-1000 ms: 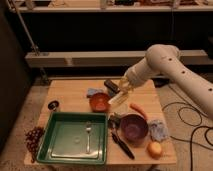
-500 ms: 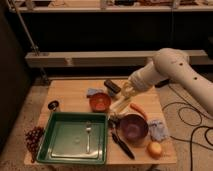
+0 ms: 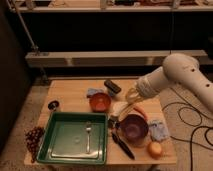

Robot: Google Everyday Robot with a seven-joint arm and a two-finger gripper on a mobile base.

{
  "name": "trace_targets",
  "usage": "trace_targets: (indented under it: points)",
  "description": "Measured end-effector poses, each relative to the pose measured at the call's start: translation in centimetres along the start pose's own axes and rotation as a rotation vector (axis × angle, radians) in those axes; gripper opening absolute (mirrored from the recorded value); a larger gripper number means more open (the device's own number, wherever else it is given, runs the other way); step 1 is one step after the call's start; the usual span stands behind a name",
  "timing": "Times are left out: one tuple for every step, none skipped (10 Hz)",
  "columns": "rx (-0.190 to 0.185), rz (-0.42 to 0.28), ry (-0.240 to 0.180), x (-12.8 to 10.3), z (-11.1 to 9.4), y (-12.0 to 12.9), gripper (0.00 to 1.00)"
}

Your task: Place banana in paper cup

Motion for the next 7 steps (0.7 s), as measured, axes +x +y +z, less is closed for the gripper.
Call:
trace_targets:
  points:
    - [-0.004, -0.001, -0.008, 0.1, 0.7, 0.1, 0.0]
    - [-0.007, -0.001, -0.014, 0.3, 1.5, 0.3, 0.0]
    - [-0.012, -0.005, -0.024, 0.3, 2.7, 0.4, 0.0]
    - [-0.014, -0.004, -0.027, 0.4, 3.0, 0.5, 0.0]
    - [-0.016, -0.002, -0.031, 0.6, 3.3, 0.7, 0.0]
    - [-0.017, 0.0, -0.035, 0.8, 3.9, 0.9, 0.0]
    - [-0.017, -0.004, -0.036, 0.9, 4.2, 0.9, 0.0]
